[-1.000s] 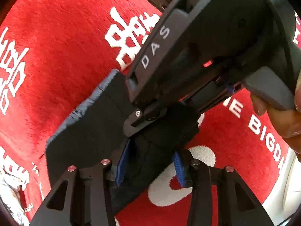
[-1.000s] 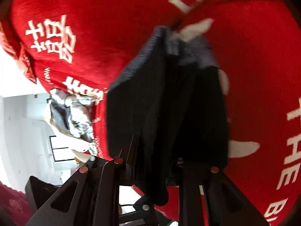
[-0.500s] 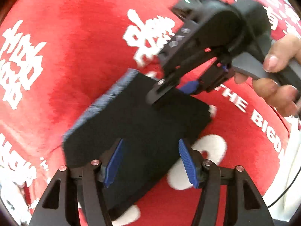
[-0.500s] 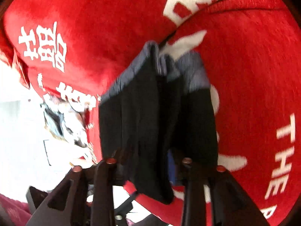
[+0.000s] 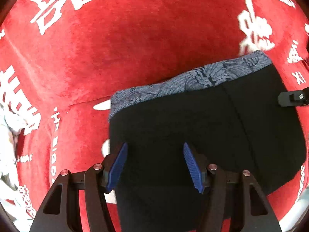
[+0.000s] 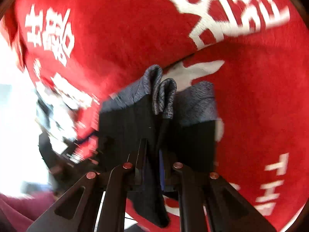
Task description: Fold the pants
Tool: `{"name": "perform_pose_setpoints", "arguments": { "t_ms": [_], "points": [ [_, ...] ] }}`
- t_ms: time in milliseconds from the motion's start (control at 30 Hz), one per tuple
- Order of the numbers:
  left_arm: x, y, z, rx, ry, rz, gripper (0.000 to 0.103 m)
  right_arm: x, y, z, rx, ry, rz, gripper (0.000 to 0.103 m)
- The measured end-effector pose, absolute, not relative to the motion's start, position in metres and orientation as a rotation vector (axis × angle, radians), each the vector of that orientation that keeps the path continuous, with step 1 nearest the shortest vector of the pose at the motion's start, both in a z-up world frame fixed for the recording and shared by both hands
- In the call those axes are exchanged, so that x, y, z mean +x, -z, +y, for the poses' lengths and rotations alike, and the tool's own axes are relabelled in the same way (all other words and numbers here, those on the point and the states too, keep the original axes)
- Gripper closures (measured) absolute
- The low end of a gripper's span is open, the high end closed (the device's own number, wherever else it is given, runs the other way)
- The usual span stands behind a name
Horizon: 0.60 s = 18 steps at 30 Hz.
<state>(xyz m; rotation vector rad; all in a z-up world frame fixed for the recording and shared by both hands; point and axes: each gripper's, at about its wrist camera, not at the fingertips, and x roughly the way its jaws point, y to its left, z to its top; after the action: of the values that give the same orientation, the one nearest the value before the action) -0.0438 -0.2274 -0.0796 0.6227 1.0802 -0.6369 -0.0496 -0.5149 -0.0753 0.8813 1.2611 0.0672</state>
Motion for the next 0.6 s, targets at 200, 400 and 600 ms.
{"name": "perform_pose_setpoints", "arguments": {
  "t_ms": [200,400,600],
  "points": [
    [-0.053,0.085,-0.243,0.635,0.633,1.084,0.033,-0.049,0.095,-0.512,0.870,0.020,1.313,0.089],
    [-0.049,0.083,-0.243,0.621,0.632,1.104,0.033,-0.031,0.084,-0.515,0.730,0.036,1.319,0.089],
    [-0.047,0.088,-0.246,0.620,0.616,1.110,0.028,-0.023,0.087,-0.502,0.580,0.059,1.347,0.087]
  ]
}}
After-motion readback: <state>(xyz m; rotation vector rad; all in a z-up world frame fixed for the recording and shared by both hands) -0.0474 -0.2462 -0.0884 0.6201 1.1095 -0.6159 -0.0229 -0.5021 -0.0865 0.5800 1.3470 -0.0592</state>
